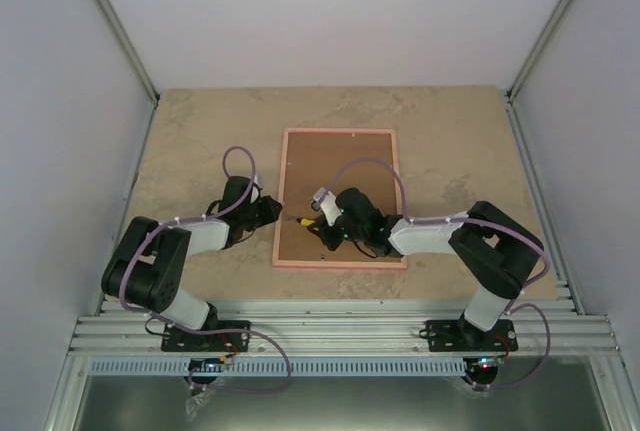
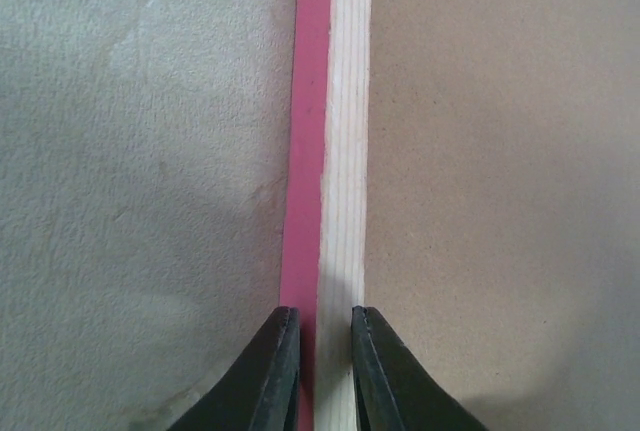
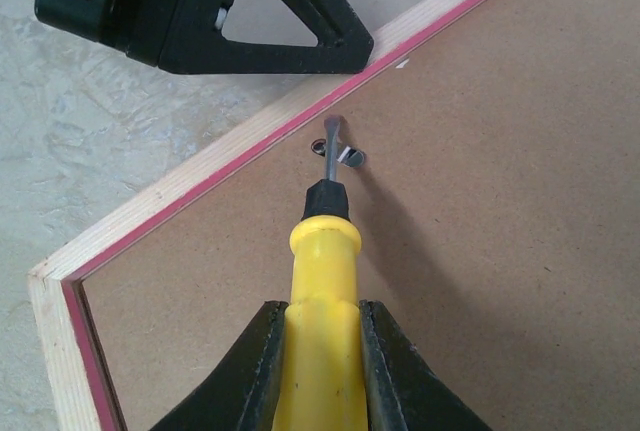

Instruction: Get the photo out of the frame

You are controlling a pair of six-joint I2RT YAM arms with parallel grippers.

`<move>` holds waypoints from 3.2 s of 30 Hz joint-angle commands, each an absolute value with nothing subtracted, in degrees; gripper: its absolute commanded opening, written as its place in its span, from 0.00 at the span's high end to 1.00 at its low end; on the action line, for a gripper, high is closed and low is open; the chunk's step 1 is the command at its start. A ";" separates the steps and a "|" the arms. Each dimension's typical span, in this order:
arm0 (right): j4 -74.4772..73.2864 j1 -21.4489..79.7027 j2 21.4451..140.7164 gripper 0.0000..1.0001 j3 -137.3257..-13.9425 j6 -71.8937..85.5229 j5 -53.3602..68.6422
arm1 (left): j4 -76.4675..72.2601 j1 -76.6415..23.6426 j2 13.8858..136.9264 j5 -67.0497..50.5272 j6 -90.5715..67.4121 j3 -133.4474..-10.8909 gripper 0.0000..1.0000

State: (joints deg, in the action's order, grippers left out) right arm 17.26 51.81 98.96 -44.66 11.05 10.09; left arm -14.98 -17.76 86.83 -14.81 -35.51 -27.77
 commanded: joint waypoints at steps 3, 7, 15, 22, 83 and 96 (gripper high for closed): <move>20.75 52.77 99.21 1.00 -44.20 13.50 6.66 | -12.04 -17.58 88.37 -15.48 -34.28 -27.93 0.83; 18.41 52.81 98.29 0.99 -44.53 12.94 6.57 | -11.92 -17.58 88.10 -15.36 -34.35 -27.88 0.82; 12.00 52.76 96.67 1.00 -45.23 12.34 6.58 | -11.78 -17.58 87.85 -15.47 -34.42 -27.86 0.80; 7.80 52.89 94.19 1.00 -45.17 12.44 8.15 | -11.82 -17.58 87.78 -15.48 -34.42 -27.82 0.79; 16.53 49.29 90.81 1.00 -44.74 11.39 0.53 | 0.96 -20.97 99.53 -7.33 -28.23 -42.66 0.82; 19.38 47.37 101.10 1.00 -51.25 10.45 2.72 | -3.04 -22.15 98.17 -9.96 -28.73 -38.85 0.82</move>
State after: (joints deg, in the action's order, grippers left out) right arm 16.34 47.99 98.15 -48.42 11.51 2.11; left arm -7.22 -21.23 96.97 -5.96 -28.71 -41.36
